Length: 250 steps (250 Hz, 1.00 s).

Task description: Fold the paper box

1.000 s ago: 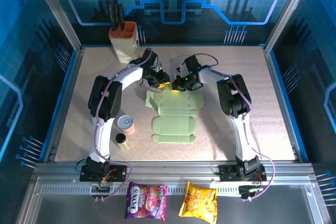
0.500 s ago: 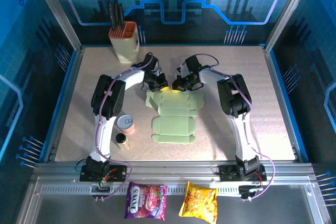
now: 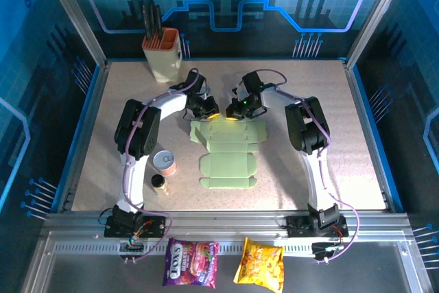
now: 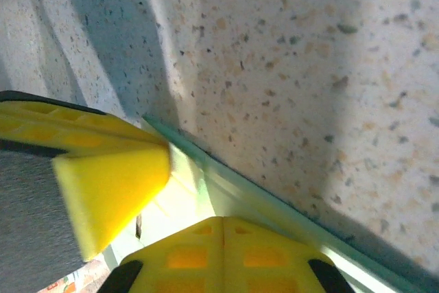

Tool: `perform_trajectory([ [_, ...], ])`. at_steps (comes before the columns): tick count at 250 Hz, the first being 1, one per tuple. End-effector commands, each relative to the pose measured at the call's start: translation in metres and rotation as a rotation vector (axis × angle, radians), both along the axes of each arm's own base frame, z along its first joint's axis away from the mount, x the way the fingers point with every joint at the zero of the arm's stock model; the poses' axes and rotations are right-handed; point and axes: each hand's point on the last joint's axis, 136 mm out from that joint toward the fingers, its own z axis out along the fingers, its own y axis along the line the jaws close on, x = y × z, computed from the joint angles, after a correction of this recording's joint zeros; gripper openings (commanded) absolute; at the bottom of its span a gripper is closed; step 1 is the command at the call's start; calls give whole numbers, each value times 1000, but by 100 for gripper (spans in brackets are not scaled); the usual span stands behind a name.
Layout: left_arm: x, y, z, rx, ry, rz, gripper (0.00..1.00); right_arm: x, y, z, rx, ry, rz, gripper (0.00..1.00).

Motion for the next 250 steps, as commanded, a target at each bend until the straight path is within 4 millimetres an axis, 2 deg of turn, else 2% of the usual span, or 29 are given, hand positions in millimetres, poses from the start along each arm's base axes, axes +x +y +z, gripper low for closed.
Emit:
perform_trajectory([
  [1,1,15,64,-8,-122,-3,19,4,-1,68,35,-99,14,11],
  [31,-6,33,86,-34,-154,19,22,-2,-7,88,21,-130,19,15],
  [62,-18,49,90,-15,-157,23,25,-12,-11,92,14,-127,25,19],
  [93,-35,64,76,62,-125,14,30,-27,-8,88,40,-88,44,22],
  [138,-62,86,52,141,-76,25,42,-57,-17,68,5,-53,61,27],
  [182,-77,89,25,151,-5,23,50,-77,-26,47,-18,-13,76,33],
  [250,-83,88,-2,150,59,28,52,-84,-28,25,-16,19,83,34],
])
